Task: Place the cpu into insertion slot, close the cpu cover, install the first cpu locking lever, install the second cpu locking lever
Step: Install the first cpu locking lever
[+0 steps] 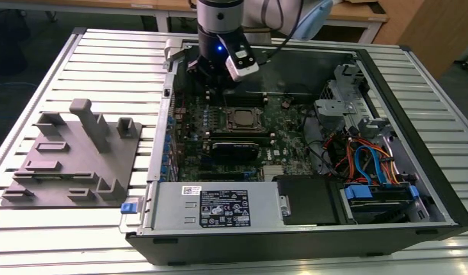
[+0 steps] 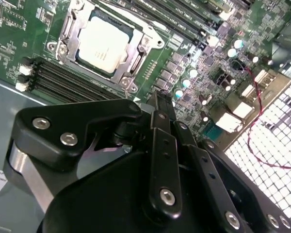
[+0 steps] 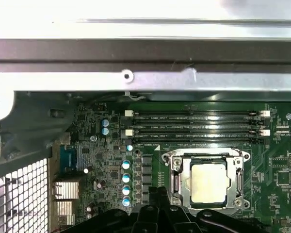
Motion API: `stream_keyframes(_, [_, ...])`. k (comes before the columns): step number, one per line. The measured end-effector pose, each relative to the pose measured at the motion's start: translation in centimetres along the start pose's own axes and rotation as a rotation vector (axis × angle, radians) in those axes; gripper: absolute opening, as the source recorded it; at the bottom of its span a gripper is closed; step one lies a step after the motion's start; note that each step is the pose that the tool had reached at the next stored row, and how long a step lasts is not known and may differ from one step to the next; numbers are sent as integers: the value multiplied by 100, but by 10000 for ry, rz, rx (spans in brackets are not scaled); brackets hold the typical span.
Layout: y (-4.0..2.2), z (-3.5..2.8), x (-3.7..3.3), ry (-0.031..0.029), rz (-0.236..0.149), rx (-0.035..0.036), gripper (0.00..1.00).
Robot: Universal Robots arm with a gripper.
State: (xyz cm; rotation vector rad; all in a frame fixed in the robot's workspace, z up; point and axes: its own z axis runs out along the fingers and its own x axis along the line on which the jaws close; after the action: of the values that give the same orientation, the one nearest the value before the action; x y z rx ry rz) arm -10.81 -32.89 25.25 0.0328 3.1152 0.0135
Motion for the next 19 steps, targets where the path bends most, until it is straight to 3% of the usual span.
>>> stream_keyframes(11, [125, -1, 60, 0, 2, 1, 10])
stream_keyframes(19, [203, 0, 57, -2, 3, 2, 10])
